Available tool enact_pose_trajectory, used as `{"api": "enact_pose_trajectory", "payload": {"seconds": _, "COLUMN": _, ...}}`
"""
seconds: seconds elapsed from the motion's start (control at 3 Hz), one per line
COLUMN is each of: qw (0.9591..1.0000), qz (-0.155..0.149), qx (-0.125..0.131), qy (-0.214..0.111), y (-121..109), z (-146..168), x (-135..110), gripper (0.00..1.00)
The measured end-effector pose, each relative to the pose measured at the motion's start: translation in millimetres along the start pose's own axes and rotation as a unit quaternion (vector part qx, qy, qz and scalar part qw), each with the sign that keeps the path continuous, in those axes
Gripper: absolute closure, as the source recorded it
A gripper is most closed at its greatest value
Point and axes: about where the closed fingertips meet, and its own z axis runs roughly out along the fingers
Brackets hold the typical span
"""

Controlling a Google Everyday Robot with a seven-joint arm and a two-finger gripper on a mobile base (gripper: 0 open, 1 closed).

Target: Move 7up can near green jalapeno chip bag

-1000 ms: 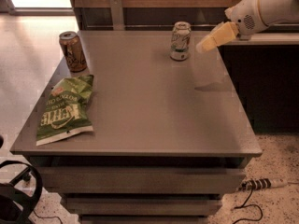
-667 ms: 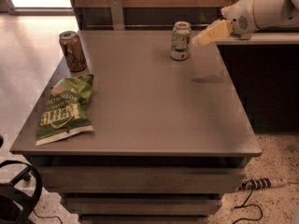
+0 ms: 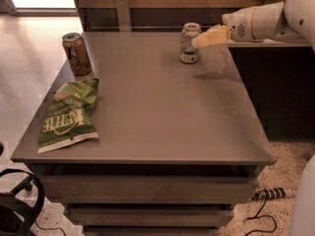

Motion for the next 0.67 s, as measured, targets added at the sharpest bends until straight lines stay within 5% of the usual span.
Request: {"api": "enact_pose_trajectory", "payload": {"seconds": 0.67, "qw": 0.9982, "qz": 0.000, "qx": -0.002, "qy": -0.061, "y": 1.7, "z": 40.2, "x": -4.8, "gripper": 0.00}}
